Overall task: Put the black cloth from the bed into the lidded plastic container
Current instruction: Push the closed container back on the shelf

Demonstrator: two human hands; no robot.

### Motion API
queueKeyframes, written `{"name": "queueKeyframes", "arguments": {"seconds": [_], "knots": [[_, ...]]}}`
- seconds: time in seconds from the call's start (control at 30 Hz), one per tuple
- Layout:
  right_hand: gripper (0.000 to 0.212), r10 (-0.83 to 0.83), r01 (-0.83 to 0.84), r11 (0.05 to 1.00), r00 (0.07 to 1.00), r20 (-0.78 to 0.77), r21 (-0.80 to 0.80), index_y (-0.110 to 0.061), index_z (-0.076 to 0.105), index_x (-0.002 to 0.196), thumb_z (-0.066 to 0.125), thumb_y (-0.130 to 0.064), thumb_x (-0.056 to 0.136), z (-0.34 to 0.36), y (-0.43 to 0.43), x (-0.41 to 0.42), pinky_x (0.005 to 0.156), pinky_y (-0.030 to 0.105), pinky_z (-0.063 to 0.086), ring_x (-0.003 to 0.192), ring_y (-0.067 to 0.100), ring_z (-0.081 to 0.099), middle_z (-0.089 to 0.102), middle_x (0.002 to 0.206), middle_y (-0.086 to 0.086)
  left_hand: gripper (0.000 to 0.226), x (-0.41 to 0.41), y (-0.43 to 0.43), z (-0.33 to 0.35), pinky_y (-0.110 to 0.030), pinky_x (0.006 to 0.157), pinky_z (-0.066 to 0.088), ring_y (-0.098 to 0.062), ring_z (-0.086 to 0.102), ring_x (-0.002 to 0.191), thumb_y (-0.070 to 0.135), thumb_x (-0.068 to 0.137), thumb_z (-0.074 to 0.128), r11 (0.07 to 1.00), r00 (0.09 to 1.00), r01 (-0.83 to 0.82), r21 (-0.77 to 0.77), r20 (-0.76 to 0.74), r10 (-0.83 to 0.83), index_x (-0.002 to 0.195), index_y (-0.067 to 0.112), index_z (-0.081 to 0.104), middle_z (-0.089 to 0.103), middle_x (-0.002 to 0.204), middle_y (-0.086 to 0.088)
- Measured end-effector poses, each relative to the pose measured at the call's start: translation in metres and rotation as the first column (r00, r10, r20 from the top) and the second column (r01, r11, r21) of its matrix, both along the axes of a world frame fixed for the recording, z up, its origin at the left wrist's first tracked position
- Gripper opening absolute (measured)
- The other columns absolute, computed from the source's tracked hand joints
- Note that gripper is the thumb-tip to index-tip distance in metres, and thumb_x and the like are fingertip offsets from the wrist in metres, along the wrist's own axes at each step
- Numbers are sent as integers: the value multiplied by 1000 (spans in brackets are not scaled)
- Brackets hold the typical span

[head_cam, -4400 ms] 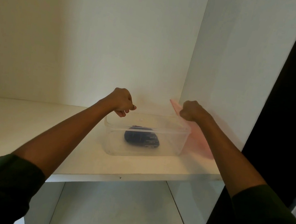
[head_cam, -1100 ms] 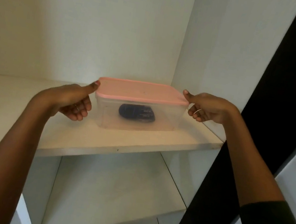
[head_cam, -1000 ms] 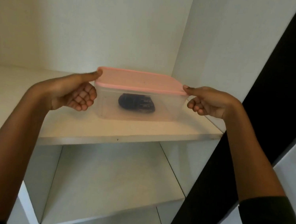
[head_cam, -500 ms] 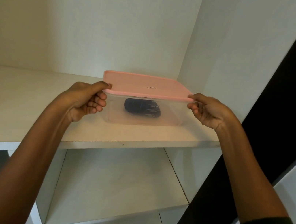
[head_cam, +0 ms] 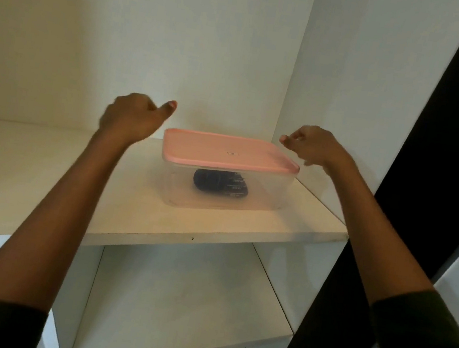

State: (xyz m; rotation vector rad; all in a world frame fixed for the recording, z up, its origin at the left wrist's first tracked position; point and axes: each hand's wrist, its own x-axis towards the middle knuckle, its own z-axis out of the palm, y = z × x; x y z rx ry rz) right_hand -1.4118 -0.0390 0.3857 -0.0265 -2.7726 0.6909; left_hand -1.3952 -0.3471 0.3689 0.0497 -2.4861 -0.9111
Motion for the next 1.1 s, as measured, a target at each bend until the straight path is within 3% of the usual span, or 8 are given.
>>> {"name": "queueKeyframes", "arguments": {"seconds": [0.13, 0.23, 0.53, 0.67, 0.8, 0.87, 1.0, 1.1], "knots": [[56, 185, -196, 957, 980, 69, 215, -10, 30, 146, 28, -43, 101, -2, -35, -22, 114, 35, 23, 142, 28, 29, 26, 156, 11, 57, -22, 32, -1, -32, 111, 25, -29, 33, 138, 47, 97, 31, 977, 973, 164, -136, 185, -138, 140, 12, 40, 36, 150, -12], [54, 182, -244, 922, 958, 220, 302, -9, 26, 147, 17, -39, 103, -18, -43, -34, 116, 38, 19, 143, 29, 25, 22, 157, 13, 48, -34, 36, -18, -35, 111, 25, -29, 34, 136, 34, 100, 26, 975, 940, 184, -123, 310, -138, 142, 13, 37, 34, 152, -11], [56, 190, -239, 957, 945, 265, 164, -16, 28, 146, 32, -45, 99, -20, -35, -54, 113, 44, 26, 138, 30, 31, 26, 154, 11, 42, -41, 35, -25, -34, 108, 31, -27, 41, 131, 22, 98, 33, 988, 949, 144, 46, 276, -151, 139, 18, 44, 39, 149, -6], [57, 227, -280, 953, 910, 348, 111, -18, 41, 138, 39, -54, 94, -9, -25, -62, 108, 42, 36, 127, 29, 43, 39, 143, 13, 42, -20, 33, -15, -39, 102, 38, -30, 53, 120, 36, 95, 43, 997, 999, -33, -70, -31, 31, 128, 15, 56, 55, 136, -9], [60, 130, -158, 974, 977, 170, 165, -9, 57, 116, 40, -60, 90, -19, -17, -73, 79, 31, 40, 95, 21, 52, 60, 120, 14, 40, 31, 41, -12, -35, 76, 48, -33, 65, 90, 47, 88, 43, 997, 925, -82, 5, -372, 78, 93, 19, 70, 73, 94, -8], [61, 42, -66, 979, 991, 127, 192, -3, 60, 111, 39, -58, 92, -24, -14, -74, 76, 31, 40, 89, 22, 54, 64, 113, 17, 45, 53, 56, -21, -27, 61, 44, -30, 66, 76, 54, 84, 42, 994, 956, 97, -40, -274, -105, 76, 19, 69, 69, 71, -2], [45, -235, 230, 955, 972, 5, 188, -4, 64, 110, 44, -42, 94, -26, -11, -65, 86, 33, 48, 101, 31, 64, 66, 115, 14, 66, 46, 84, -36, -27, 86, 34, -24, 51, 124, 63, 82, 45, 908, 898, 418, -2, 149, -413, 134, 22, 48, 51, 140, -1], [26, -325, 327, 932, 945, -43, 158, -5, 66, 105, 52, -19, 89, -26, -8, -61, 83, 32, 52, 98, 31, 67, 68, 111, 13, 84, 22, 99, -41, -30, 96, 32, -19, 36, 133, 61, 79, 54, 797, 747, 528, 292, 287, -600, 147, 26, 19, 29, 154, 2]]}}
